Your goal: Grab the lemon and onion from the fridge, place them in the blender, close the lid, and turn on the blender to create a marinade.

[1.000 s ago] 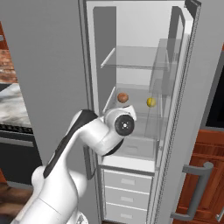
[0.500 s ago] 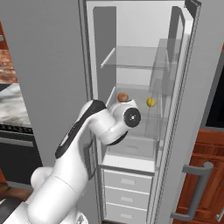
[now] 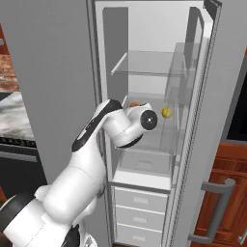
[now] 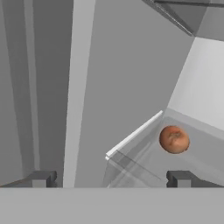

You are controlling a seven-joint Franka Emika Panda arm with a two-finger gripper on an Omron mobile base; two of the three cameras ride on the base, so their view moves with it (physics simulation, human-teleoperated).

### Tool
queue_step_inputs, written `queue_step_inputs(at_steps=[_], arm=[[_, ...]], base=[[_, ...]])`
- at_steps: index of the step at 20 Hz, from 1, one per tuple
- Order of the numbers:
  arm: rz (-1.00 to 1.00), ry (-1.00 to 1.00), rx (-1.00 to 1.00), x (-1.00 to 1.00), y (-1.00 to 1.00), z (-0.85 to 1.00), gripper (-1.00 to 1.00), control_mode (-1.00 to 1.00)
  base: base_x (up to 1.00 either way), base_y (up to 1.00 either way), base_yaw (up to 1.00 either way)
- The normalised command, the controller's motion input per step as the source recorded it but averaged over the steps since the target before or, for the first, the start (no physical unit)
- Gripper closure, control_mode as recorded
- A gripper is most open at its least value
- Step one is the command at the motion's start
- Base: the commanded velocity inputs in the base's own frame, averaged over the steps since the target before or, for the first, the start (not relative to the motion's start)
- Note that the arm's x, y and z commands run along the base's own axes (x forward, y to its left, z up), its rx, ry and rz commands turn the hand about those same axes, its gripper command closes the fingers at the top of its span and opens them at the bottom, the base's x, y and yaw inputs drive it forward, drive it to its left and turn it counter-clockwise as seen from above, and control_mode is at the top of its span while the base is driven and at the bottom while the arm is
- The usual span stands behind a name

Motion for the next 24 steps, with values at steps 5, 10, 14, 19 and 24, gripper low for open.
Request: queue_step_inputs(at_steps=[5,10,14,19,24], arm=[[0.0,0.0,0.0,0.38,0.06,-0.12,-1.0,-1.0],[0.0,0.0,0.0,0.37,0.05,-0.13,-1.0,-1.0],[0.0,0.0,0.0,0.37,0.0,-0.1,-1.0,-1.0],[0.0,0.0,0.0,0.38,0.0,-0.05,-1.0,-1.0],[0.02,0.0,0.0,0.41,0.0,-0.05,-1.0,-1.0]], base=[[0.0,0.0,0.0],[0.0,0.0,0.0],[0.0,0.0,0.0],[0.0,0.0,0.0],[0.0,0.0,0.0]])
